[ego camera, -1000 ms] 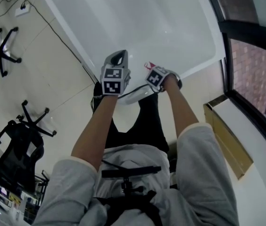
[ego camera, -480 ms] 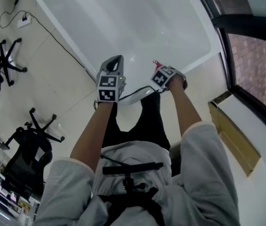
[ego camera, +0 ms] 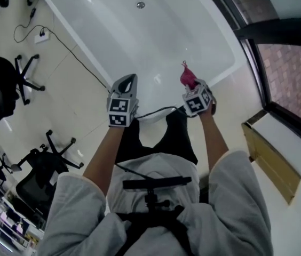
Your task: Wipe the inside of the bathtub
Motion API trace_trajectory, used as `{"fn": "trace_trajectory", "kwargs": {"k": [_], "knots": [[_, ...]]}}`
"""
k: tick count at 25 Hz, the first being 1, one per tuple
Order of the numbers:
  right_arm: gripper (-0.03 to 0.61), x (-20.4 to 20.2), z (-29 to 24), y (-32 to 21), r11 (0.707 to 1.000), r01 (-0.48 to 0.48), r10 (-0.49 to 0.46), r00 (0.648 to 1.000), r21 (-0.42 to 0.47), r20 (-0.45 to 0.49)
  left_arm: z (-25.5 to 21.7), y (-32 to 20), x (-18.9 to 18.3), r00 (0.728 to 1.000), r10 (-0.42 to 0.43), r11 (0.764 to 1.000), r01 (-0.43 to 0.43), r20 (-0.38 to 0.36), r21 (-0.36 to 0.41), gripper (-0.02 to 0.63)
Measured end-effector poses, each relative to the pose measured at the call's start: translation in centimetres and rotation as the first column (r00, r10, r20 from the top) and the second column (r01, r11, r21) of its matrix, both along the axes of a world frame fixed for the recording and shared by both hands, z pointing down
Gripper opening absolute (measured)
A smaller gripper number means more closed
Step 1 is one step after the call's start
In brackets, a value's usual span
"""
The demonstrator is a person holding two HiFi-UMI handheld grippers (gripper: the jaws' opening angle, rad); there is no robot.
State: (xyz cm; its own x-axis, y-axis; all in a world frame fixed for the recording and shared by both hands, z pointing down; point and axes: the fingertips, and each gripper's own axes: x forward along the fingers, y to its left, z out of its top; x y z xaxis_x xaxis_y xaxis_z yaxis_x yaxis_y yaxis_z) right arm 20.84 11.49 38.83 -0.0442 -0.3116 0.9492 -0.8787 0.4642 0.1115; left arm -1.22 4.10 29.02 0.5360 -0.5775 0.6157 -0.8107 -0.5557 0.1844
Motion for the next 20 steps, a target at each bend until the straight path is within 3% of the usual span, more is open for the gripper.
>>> {"fn": "trace_trajectory", "kwargs": {"k": [3, 6, 11, 20], "knots": [[0.087, -0.5, -5.4, -0.4, 0.982, -0.086, 0.069, 0.993, 0.17, 0.101, -3.6, -0.4, -1.6, 1.0, 0.003, 0.998, -0.003, -0.006, 0.056, 0.005], [0.087, -1.1, -10.9, -0.5, 0.937, -0.206, 0.152, 0.968, 0.283, 0.201, -7.3, -1.2, -2.8, 1.0, 0.015, 0.993, -0.012, -0.025, 0.116, 0.005], [0.089, -2.0, -17.6, 0.7, 0.825, -0.4, 0.282, 0.903, 0.399, 0.323, -11.1, -1.3, -4.1, 0.993, 0.104, 0.978, -0.092, -0.052, 0.186, 0.005], [0.089, -8.6, -25.2, 6.9, 0.645, -0.57, 0.404, 0.82, 0.509, 0.405, -15.5, -0.1, -9.8, 0.955, 0.286, 0.935, -0.261, -0.074, 0.24, 0.005]]}}
